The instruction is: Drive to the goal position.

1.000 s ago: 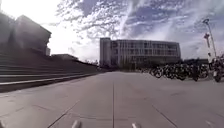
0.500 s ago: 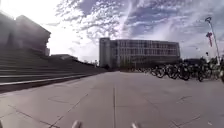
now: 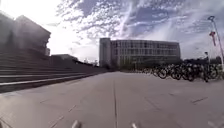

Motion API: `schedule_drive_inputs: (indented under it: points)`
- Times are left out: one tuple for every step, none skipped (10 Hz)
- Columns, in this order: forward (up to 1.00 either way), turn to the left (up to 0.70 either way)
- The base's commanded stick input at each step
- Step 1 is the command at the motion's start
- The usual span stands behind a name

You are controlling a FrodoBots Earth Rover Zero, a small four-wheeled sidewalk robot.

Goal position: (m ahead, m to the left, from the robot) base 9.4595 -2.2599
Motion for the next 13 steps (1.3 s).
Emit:
schedule_drive_inputs:
  points:
    - [0.70,0.00]
    - [0.70,0.00]
    - [0.70,0.00]
    - [0.70,0.00]
    - [0.70,0.00]
    - [0.70,0.00]
    - [0.70,0.00]
    - [0.70,0.00]
    - [0.70,0.00]
    - [0.70,0.00]
    - [0.70,-0.19]
    - [0.70,-0.11]
    - [0.70,-0.03]
